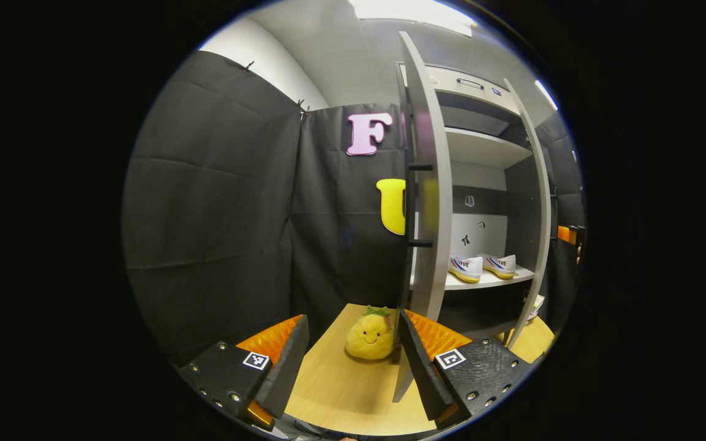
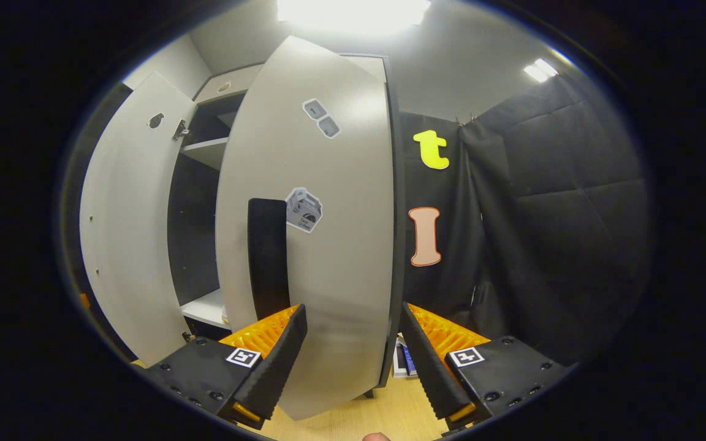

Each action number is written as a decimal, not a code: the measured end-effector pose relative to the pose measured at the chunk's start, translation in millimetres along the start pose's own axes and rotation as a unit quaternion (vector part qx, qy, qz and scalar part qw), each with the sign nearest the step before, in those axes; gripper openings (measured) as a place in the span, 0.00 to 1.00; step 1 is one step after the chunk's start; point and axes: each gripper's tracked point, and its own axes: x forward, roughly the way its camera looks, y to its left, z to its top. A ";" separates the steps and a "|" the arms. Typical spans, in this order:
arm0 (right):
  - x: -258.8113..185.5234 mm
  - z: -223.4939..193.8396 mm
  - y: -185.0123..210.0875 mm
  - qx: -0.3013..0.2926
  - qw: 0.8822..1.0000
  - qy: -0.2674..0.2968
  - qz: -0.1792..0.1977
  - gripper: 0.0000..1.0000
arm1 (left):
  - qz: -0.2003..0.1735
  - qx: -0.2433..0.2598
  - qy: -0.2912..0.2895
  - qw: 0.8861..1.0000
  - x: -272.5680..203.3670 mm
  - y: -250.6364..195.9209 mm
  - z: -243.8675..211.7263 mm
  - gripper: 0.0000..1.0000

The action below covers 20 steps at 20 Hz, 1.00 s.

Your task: Grab one shoe with the right hand and put it into the shoe cabinet, grab the other shoe with the left hand and put it into the shoe cabinet; then close the right door with the right hand and the left door with the left hand.

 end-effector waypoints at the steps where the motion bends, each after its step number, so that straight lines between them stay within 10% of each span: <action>1: -1.6 -1.7 -4.0 0.001 1.000 0.001 -0.003 0.96 | 0.000 -0.003 0.000 1.000 3.5 0.9 3.1 0.79; 20: -65.6 -60.1 -104.0 0.009 0.996 0.051 -0.077 0.96 | -0.031 -0.034 -0.087 0.995 85.9 -1.1 110.0 0.79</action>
